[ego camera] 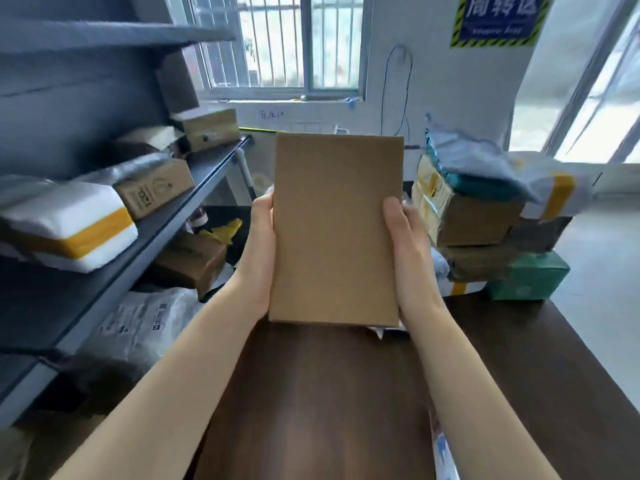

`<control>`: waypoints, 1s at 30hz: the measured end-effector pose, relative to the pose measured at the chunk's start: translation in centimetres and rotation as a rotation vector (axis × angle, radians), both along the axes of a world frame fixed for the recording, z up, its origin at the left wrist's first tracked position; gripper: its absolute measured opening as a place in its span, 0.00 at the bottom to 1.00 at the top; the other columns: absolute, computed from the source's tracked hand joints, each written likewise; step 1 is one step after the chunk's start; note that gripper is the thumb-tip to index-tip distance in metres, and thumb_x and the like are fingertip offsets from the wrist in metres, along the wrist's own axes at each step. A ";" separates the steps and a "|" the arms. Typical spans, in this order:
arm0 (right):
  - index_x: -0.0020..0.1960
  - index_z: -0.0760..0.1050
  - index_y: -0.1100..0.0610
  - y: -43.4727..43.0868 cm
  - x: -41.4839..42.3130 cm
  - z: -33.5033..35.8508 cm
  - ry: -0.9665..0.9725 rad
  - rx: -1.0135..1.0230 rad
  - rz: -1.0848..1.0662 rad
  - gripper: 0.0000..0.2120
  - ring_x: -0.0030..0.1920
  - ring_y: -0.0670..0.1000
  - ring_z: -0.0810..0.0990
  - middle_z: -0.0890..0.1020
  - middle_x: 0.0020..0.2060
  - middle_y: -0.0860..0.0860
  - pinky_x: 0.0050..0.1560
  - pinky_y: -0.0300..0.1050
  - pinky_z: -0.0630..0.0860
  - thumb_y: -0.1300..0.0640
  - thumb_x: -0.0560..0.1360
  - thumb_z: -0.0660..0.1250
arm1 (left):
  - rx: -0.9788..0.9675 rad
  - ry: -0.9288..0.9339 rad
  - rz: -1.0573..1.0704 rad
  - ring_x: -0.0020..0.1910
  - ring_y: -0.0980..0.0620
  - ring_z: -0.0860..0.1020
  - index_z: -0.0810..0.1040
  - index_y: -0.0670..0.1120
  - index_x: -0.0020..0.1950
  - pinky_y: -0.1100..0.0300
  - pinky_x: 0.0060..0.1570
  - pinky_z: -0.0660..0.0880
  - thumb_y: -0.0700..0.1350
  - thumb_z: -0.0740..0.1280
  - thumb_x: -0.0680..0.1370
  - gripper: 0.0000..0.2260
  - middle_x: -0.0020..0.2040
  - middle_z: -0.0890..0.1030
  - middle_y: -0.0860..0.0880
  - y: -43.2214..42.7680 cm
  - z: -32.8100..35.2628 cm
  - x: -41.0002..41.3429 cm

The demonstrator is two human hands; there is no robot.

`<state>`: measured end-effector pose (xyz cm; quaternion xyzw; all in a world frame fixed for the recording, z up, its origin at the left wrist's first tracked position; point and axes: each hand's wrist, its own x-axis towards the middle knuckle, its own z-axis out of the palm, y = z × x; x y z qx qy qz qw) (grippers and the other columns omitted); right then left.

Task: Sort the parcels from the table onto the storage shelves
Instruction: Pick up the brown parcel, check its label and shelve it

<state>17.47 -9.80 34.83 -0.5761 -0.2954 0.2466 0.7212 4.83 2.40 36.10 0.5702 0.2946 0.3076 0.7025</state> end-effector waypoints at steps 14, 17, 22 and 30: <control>0.66 0.75 0.43 -6.9 0.1 13.3 -0.122 0.270 -0.044 0.25 0.46 0.44 0.88 0.88 0.46 0.38 0.39 0.37 0.82 0.41 0.70 0.72 | 0.107 -0.197 -0.151 0.30 0.51 0.85 0.88 0.54 0.34 0.58 0.31 0.82 0.65 0.53 0.77 0.28 0.36 0.88 0.47 -5.3 14.1 1.3; 0.65 0.76 0.45 -7.8 0.3 15.1 -0.119 0.307 -0.054 0.26 0.45 0.47 0.89 0.88 0.49 0.44 0.39 0.40 0.83 0.41 0.69 0.73 | 0.188 -0.208 -0.188 0.35 0.52 0.86 0.88 0.55 0.38 0.59 0.35 0.82 0.65 0.52 0.78 0.27 0.40 0.88 0.50 -5.7 15.6 1.2; 0.56 0.86 0.49 -8.9 1.6 16.8 0.111 0.430 0.085 0.17 0.48 0.56 0.89 0.89 0.52 0.55 0.42 0.51 0.84 0.41 0.74 0.70 | 0.300 -0.205 -0.178 0.60 0.45 0.81 0.77 0.51 0.67 0.46 0.59 0.79 0.60 0.60 0.80 0.21 0.65 0.81 0.45 -5.4 16.5 0.7; 0.64 0.70 0.41 -6.7 1.1 18.1 -0.434 0.212 -0.367 0.23 0.61 0.51 0.77 0.73 0.65 0.51 0.51 0.40 0.75 0.39 0.72 0.72 | 0.227 -0.117 -0.083 0.45 0.46 0.87 0.83 0.52 0.55 0.52 0.45 0.83 0.60 0.66 0.76 0.16 0.48 0.89 0.47 -5.4 18.1 0.1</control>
